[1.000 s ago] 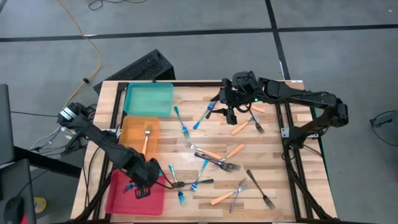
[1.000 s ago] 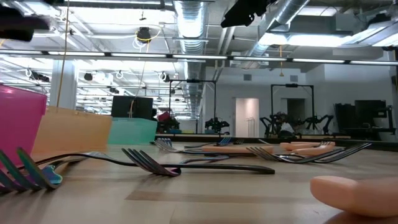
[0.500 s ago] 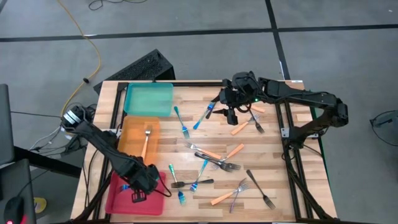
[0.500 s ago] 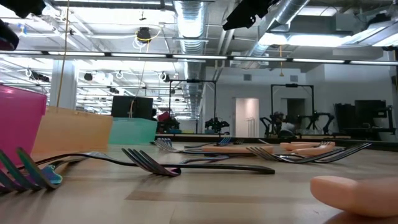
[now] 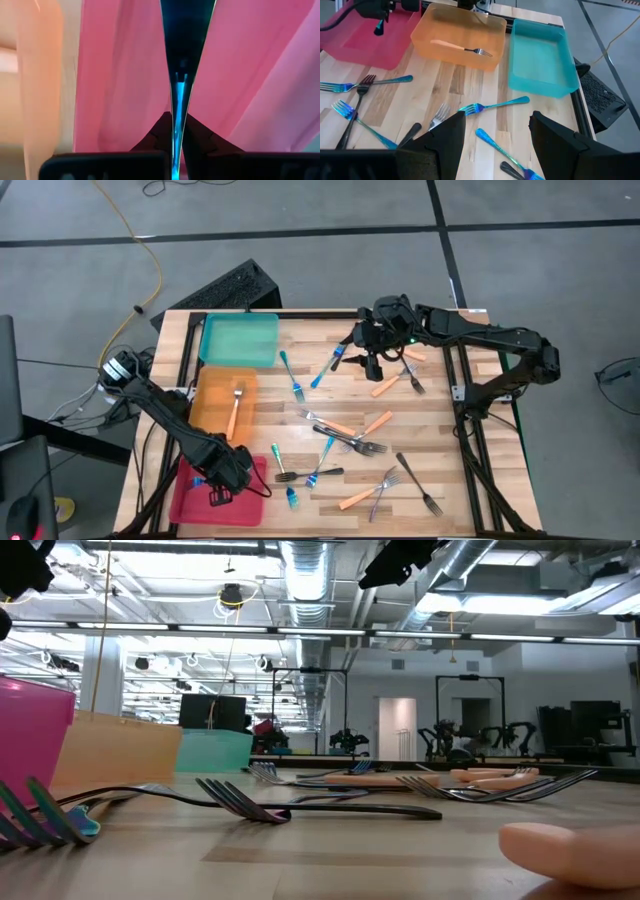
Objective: Sort silverware by color (type)
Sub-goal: Put the blue fork into the pink bin
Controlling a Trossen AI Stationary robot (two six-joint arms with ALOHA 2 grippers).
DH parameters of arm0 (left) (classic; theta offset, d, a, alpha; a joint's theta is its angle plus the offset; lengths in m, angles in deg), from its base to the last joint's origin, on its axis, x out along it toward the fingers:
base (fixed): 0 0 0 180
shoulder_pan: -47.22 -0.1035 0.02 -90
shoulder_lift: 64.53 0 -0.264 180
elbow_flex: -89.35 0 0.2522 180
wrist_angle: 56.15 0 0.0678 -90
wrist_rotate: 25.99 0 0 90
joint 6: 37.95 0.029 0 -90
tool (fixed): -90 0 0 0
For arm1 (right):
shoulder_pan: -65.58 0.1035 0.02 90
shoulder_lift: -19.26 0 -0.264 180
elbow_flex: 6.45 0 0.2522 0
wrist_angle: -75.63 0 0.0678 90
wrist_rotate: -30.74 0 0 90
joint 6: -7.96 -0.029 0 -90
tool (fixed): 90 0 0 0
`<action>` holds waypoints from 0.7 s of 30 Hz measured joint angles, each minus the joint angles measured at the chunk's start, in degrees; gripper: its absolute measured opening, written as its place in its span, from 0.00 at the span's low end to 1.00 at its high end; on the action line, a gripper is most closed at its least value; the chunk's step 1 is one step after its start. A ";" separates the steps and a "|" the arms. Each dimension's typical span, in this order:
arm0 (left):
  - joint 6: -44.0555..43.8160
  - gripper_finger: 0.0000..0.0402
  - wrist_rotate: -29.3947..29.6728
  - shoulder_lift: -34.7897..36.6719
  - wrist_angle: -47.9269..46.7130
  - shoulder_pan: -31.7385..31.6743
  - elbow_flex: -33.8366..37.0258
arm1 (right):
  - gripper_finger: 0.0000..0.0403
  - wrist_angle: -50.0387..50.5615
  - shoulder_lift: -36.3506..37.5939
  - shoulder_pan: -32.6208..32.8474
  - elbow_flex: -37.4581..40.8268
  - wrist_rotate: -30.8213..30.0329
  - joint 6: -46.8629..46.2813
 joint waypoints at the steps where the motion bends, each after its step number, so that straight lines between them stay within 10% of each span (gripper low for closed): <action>1: 0.04 0.01 0.50 0.00 0.00 0.00 0.23 | 0.59 0.02 0.00 0.00 0.00 0.00 0.00; 21: 5.41 0.01 -3.66 -5.44 3.48 -0.33 2.91 | 0.59 -0.06 0.00 -0.05 0.02 0.00 0.51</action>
